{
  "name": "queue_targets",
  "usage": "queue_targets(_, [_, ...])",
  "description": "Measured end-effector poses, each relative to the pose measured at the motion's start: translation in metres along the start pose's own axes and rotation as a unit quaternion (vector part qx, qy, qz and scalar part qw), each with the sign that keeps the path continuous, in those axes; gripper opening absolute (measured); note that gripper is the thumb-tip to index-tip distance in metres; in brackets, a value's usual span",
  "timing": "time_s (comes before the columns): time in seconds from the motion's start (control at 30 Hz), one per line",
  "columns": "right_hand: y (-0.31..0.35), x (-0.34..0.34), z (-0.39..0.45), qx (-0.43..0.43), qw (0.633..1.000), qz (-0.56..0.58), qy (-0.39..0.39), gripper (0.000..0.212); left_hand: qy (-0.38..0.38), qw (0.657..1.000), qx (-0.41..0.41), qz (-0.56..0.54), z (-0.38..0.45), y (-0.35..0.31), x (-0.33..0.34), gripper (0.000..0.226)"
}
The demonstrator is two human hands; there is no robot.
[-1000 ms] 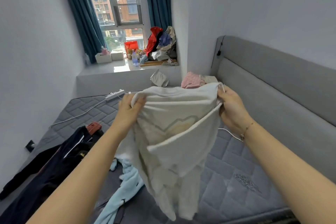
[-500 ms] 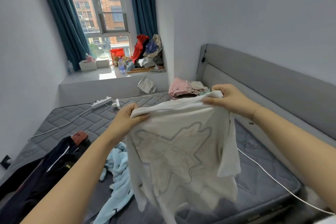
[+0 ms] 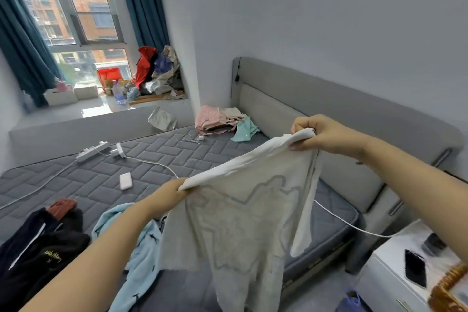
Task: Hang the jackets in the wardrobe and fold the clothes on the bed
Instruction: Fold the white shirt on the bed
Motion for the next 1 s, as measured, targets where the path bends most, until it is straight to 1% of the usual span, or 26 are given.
queue_targets(0.07, [-0.016,-0.014,-0.014,0.03,0.998,-0.052,-0.006,0.035,-0.034,0.998,0.024,-0.043,0.0,-0.011,-0.005,0.014])
queue_targets(0.13, [-0.035,-0.024,-0.026,0.069,0.994,-0.08,-0.007,0.036,-0.07,0.994,0.063,-0.061,0.001,-0.033,-0.014,0.007])
queue_targets(0.2, [-0.054,-0.033,-0.037,0.083,0.989,-0.122,-0.017,0.039,-0.071,0.992,0.081,-0.06,0.0,-0.061,-0.027,0.033])
queue_targets(0.23, [-0.063,-0.037,-0.041,0.085,0.986,-0.142,-0.031,0.04,-0.062,0.993,0.089,-0.054,0.0,-0.075,-0.034,0.043])
queue_targets(0.27, [-0.07,-0.04,-0.045,0.087,0.983,-0.156,-0.049,0.042,-0.052,0.992,0.099,-0.052,-0.003,-0.088,-0.039,0.047])
queue_targets(0.3, [-0.076,-0.044,-0.048,0.092,0.981,-0.159,-0.068,0.043,-0.04,0.99,0.11,-0.073,-0.004,-0.099,-0.043,0.046])
queue_targets(0.33, [-0.08,-0.047,-0.052,0.097,0.98,-0.153,-0.085,0.043,-0.028,0.985,0.117,-0.123,-0.007,-0.112,-0.046,0.04])
queue_targets(0.37, [-0.084,-0.05,-0.055,0.105,0.981,-0.135,-0.096,0.042,-0.024,0.972,0.115,-0.203,-0.008,-0.121,-0.048,0.034])
queue_targets(0.4, [-0.086,-0.052,-0.058,0.112,0.983,-0.11,-0.097,0.039,-0.028,0.954,0.104,-0.28,-0.01,-0.13,-0.051,0.025])
queue_targets(0.43, [-0.087,-0.054,-0.062,0.122,0.985,-0.084,-0.093,0.033,-0.044,0.937,0.101,-0.331,-0.008,-0.134,-0.054,0.015])
queue_targets(0.47, [-0.088,-0.054,-0.065,0.136,0.986,-0.057,-0.083,0.028,-0.065,0.932,0.103,-0.342,-0.007,-0.14,-0.058,0.008])
queue_targets(0.5, [-0.089,-0.054,-0.068,0.158,0.984,-0.031,-0.075,0.032,-0.086,0.934,0.112,-0.328,-0.003,-0.143,-0.06,0.006])
queue_targets(0.57, [-0.093,-0.057,-0.073,0.221,0.972,0.009,-0.075,0.054,-0.13,0.944,0.135,-0.272,0.004,-0.146,-0.062,0.004])
queue_targets(0.6, [-0.094,-0.057,-0.075,0.236,0.97,0.008,-0.061,0.059,-0.149,0.946,0.148,-0.248,0.005,-0.148,-0.064,0.005])
queue_targets(0.63, [-0.093,-0.057,-0.076,0.234,0.972,-0.005,-0.034,0.058,-0.168,0.946,0.17,-0.217,0.008,-0.148,-0.066,0.008])
queue_targets(0.7, [-0.093,-0.057,-0.077,0.223,0.974,-0.033,0.01,0.05,-0.189,0.951,0.217,-0.113,0.012,-0.145,-0.066,0.021])
queue_targets(0.73, [-0.094,-0.058,-0.077,0.224,0.973,-0.055,0.016,0.044,-0.182,0.956,0.224,-0.048,0.015,-0.143,-0.065,0.023])
queue_targets(0.77, [-0.096,-0.059,-0.076,0.224,0.97,-0.089,0.014,0.041,-0.165,0.961,0.219,0.019,0.02,-0.138,-0.061,0.018])
queue_targets(0.8, [-0.099,-0.061,-0.072,0.221,0.966,-0.132,0.015,0.042,-0.137,0.967,0.197,0.087,0.024,-0.132,-0.055,0.019])
queue_targets(0.87, [-0.103,-0.06,-0.065,0.211,0.954,-0.211,0.027,0.046,-0.077,0.972,0.133,0.177,0.031,-0.118,-0.041,0.05])
queue_targets(0.9, [-0.103,-0.059,-0.061,0.199,0.951,-0.236,0.031,0.046,-0.054,0.975,0.111,0.183,0.033,-0.114,-0.033,0.056])
queue_targets(0.93, [-0.104,-0.061,-0.058,0.185,0.95,-0.253,0.018,0.043,-0.033,0.98,0.102,0.167,0.033,-0.112,-0.027,0.056])
queue_targets(0.97, [-0.106,-0.065,-0.055,0.172,0.95,-0.259,-0.013,0.039,-0.006,0.987,0.093,0.129,0.032,-0.11,-0.021,0.053])
queue_targets(1.0, [-0.11,-0.073,-0.053,0.169,0.953,-0.243,-0.065,0.032,0.027,0.994,0.081,0.068,0.03,-0.108,-0.015,0.051])
Point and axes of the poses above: each hand's wrist, its own z-axis towards the middle knuckle, its own x-axis out of the palm, y = z × x, the point moved 5 cm from there along z, towards the middle knuckle, and after that the axes turned 14 degrees about -y, right-handed, at the moved point
